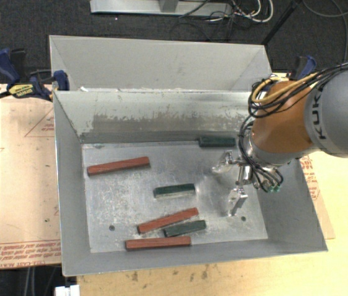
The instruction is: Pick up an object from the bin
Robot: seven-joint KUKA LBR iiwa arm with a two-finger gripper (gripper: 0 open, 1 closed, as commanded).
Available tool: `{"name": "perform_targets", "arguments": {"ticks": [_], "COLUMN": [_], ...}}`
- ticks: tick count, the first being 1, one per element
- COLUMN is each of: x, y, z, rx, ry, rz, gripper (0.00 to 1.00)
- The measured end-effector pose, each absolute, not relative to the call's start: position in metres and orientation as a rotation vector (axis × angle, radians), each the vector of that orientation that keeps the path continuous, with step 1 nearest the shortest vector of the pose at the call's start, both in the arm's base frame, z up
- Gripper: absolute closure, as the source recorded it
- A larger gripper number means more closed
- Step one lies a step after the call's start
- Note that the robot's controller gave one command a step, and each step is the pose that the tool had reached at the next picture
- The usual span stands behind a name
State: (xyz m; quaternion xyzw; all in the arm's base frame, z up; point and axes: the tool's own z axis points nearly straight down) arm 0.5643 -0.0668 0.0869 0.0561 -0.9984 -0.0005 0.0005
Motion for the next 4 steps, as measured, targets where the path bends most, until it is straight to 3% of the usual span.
{"name": "perform_targets", "arguments": {"ticks": [1, 2, 4], "x": [0.5417, 0.5417, 0.5370], "y": [-0.0209, -0.0210, -0.0192], "z": [0.0875, 0.0875, 0.0813], "rx": [0.383, 0.383, 0.411], "ry": [-3.118, -3.119, -3.121], "rz": [-0.002, -0.002, 0.000], "gripper": [1.00, 0.00, 0.00]}}
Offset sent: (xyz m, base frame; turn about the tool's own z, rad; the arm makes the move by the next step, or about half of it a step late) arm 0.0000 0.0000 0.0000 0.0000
